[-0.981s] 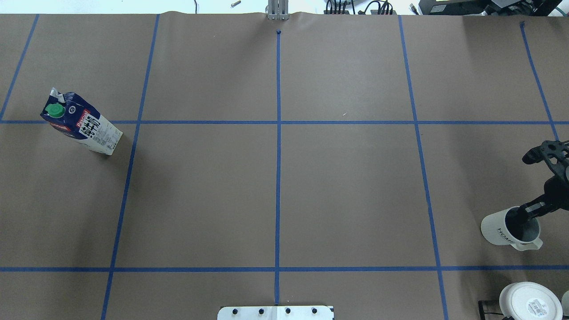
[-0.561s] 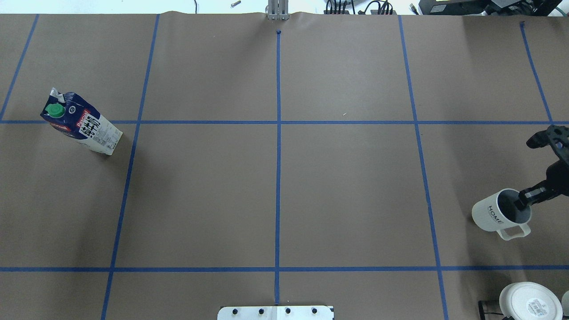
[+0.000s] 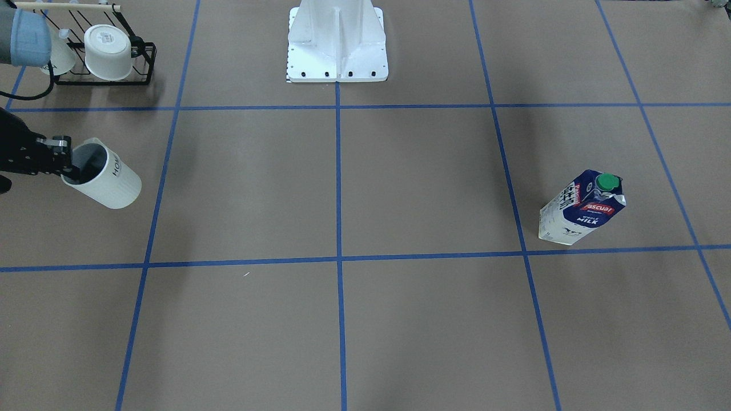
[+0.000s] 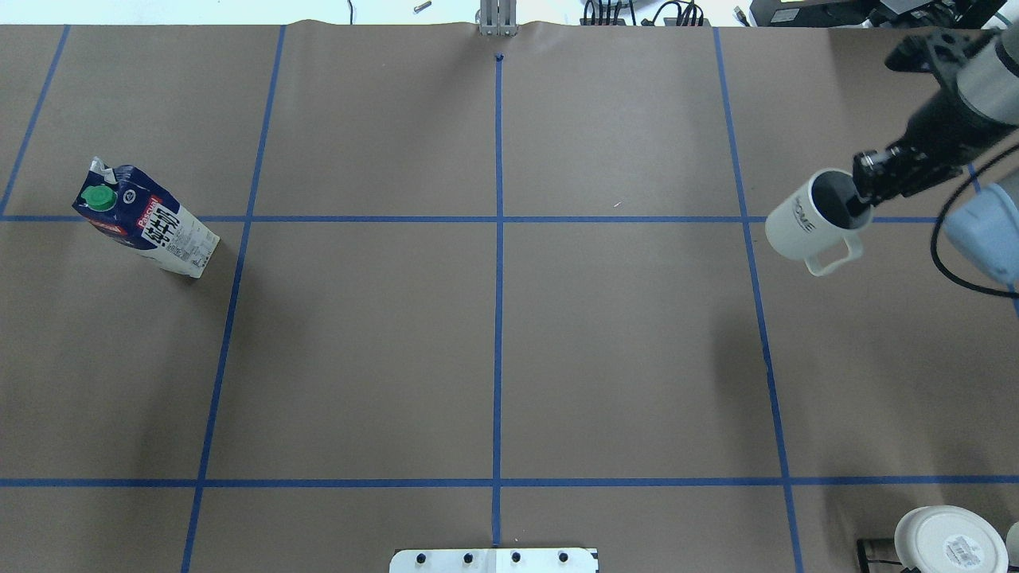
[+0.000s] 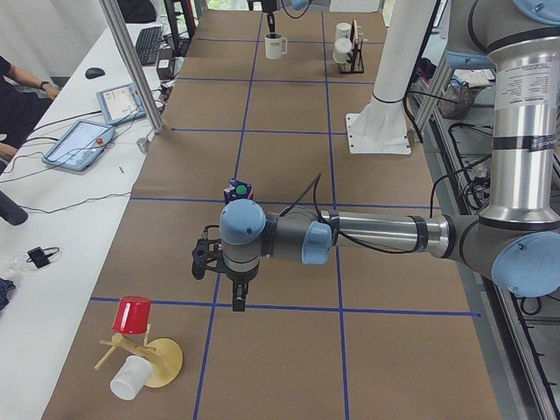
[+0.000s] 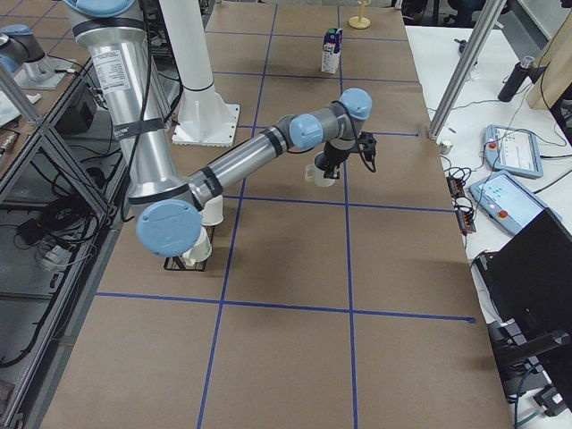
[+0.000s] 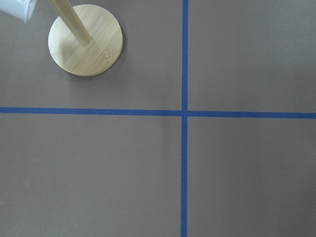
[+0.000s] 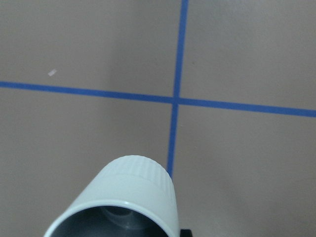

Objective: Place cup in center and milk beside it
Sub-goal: 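Carry the white mug with the right gripper to the table center and set it down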

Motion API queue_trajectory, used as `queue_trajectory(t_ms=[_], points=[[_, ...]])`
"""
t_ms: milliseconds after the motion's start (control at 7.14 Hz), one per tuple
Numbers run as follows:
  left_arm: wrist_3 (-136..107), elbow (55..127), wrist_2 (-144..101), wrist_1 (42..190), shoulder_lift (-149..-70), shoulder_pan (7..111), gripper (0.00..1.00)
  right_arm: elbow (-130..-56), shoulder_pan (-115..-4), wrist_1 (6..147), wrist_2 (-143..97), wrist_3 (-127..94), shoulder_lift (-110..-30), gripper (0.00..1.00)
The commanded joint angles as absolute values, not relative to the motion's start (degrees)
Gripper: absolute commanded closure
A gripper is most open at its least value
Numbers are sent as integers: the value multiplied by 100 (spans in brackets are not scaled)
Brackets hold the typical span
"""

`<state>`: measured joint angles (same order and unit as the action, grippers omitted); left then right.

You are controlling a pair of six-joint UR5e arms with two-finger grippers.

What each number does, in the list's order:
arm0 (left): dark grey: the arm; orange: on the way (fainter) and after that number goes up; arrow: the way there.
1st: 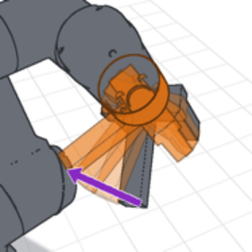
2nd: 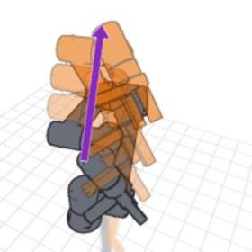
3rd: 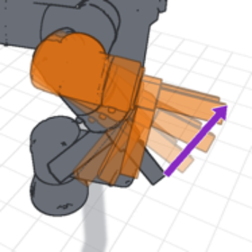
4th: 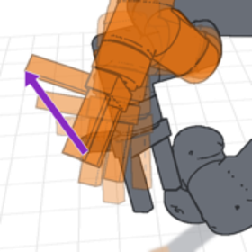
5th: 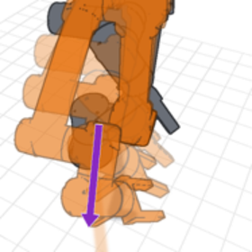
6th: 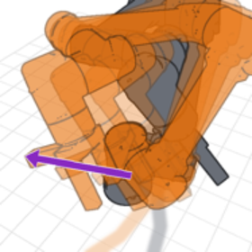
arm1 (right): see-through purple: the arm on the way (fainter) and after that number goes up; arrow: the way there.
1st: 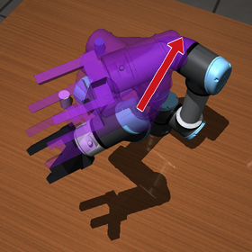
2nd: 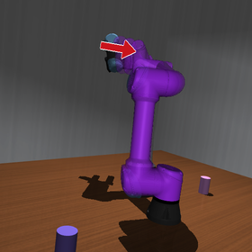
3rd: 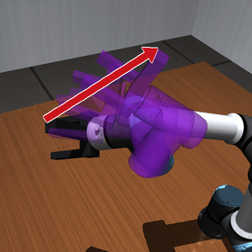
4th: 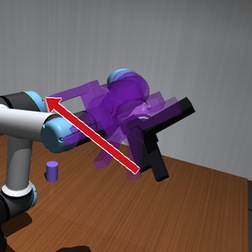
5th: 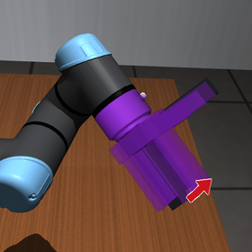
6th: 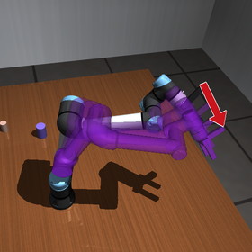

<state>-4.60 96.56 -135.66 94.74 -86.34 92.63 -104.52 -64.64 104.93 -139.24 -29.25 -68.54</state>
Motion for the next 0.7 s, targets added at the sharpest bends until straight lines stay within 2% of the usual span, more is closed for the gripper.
queue_trajectory(t_ms=[0, 420, 561], points=[[-466, 9642, -13570, 9466, -8631, 9264, 2, -9034, -6093, 10219, -13896, -4431, -5165, 100], [-466, 9633, -13570, 9475, -8640, 9264, 2, -7178, -4908, 7908, -12739, -7482, -3994, 100], [-466, 9633, -13570, 9466, -8640, 9264, 2, -7059, -4730, 7849, -12579, -7749, -3842, 100]])
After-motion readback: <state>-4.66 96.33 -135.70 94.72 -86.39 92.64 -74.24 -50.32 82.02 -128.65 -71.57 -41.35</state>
